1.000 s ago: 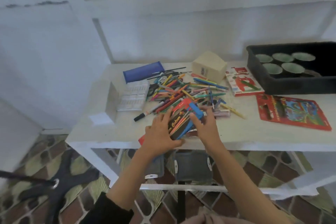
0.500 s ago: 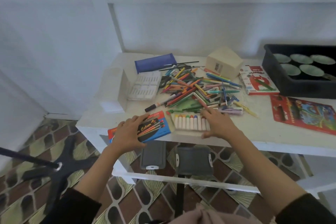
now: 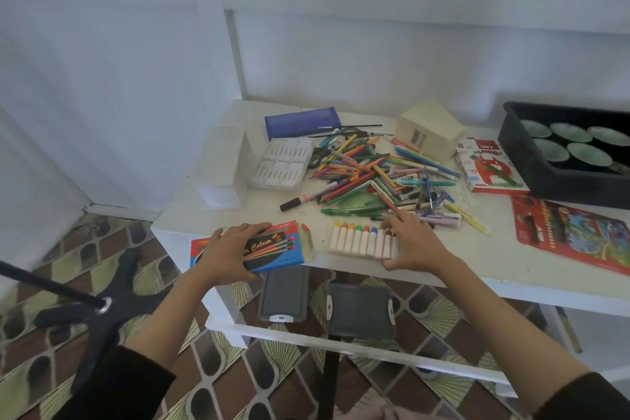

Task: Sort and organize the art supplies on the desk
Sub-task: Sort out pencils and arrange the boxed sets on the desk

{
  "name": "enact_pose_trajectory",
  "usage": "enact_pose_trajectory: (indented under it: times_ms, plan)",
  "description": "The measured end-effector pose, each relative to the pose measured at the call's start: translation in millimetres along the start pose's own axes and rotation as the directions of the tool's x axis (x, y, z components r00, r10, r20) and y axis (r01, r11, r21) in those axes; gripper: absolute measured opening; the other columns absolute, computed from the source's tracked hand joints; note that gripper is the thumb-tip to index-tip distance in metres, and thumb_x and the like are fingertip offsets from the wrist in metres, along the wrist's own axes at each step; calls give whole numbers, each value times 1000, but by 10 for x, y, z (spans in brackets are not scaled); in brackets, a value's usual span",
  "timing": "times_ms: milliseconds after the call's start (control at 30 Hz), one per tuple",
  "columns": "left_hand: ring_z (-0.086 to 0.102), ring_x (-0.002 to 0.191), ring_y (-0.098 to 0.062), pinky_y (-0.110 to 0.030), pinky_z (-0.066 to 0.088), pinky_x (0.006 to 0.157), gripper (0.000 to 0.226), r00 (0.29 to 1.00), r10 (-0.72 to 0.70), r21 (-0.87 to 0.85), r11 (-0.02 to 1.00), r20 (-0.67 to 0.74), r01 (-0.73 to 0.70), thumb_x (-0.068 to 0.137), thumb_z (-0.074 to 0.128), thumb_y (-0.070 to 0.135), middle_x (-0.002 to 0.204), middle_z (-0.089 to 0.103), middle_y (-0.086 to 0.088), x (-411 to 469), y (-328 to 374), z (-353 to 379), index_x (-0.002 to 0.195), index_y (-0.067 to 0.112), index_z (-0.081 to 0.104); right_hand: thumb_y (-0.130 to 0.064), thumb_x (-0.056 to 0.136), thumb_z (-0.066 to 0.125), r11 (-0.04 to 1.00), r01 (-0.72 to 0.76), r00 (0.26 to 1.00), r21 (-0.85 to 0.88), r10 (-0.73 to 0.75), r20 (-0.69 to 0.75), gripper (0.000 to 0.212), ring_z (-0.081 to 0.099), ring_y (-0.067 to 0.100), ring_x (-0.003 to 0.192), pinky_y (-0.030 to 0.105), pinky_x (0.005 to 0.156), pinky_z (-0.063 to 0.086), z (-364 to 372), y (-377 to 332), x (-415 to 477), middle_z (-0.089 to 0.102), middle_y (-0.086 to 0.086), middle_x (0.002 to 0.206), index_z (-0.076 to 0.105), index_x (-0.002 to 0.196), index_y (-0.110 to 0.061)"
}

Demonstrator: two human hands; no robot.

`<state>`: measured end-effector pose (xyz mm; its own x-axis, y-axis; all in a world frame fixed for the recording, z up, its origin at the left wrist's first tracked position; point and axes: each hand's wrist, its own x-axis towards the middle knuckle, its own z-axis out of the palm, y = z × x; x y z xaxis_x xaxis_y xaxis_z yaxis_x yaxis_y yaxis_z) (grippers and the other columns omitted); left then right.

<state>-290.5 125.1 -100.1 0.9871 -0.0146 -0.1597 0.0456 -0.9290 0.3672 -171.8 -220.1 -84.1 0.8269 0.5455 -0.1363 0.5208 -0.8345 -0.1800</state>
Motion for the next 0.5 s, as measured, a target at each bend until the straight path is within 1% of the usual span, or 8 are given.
enact_pose_trajectory:
  times_ms: [67, 133, 200, 267, 333, 400, 500]
  plan:
    - [43, 121, -13, -51, 19, 115, 96, 999, 8, -20, 1000, 43, -7, 60, 73, 41, 132, 47, 9, -2, -12, -50, 143, 37, 24, -44, 64, 74, 993, -5, 1000, 120, 5, 6, 70, 47, 13, 111, 34, 90, 41, -50, -33, -31, 51, -5, 122, 43, 123, -23]
    - [42, 121, -13, -51, 19, 114, 96, 998, 14, -36, 999, 69, -11, 57, 68, 40, 132, 47, 9, 5, -6, -90, 142, 37, 25, -40, 66, 76, 973, -4, 1000, 229, -3, 29, 68, 50, 12, 109, 37, 91, 44, -125, -66, -66, 55, -6, 119, 42, 122, -24]
    - [41, 117, -11, -50, 21, 113, 97, 997, 17, -51, 999, 81, -13, 56, 66, 39, 132, 46, 8, 8, 21, -126, 142, 37, 24, -37, 68, 77, 948, 17, 998, 316, -34, 48, 66, 51, 13, 110, 35, 93, 46, -203, -101, -87, 55, -5, 119, 42, 122, -24]
    - [38, 110, -7, -48, 23, 113, 97, 996, 27, -76, 997, 82, -21, 58, 69, 35, 133, 45, 7, 13, 53, -154, 143, 35, 24, -33, 70, 78, 919, 43, 993, 392, -83, 84, 64, 50, 13, 113, 31, 94, 45, -275, -152, -92, 53, -5, 119, 42, 123, -25]
    - [35, 106, -5, -44, 24, 112, 96, 996, 45, -109, 993, 72, -37, 61, 73, 29, 132, 45, 6, 16, 90, -172, 143, 35, 24, -29, 72, 78, 902, 74, 984, 425, -135, 115, 64, 48, 11, 113, 27, 94, 43, -334, -220, -82, 51, -7, 118, 41, 125, -26]
    - [36, 105, -5, -40, 26, 110, 94, 996, 74, -138, 988, 57, -66, 60, 73, 29, 132, 45, 6, 14, 116, -183, 140, 39, 24, -28, 73, 77, 906, 108, 975, 409, -177, 135, 65, 47, 9, 113, 25, 94, 40, -377, -281, -60, 50, -9, 117, 42, 127, -26]
    - [35, 108, -4, -43, 26, 110, 88, 992, 112, -170, 980, 65, -100, 59, 68, 31, 131, 44, 9, -3, 151, -218, 133, 45, 22, -28, 72, 77, 904, 120, 967, 409, -200, 156, 65, 47, 10, 115, 33, 100, 40, -416, -292, -27, 51, -8, 120, 42, 127, -29]
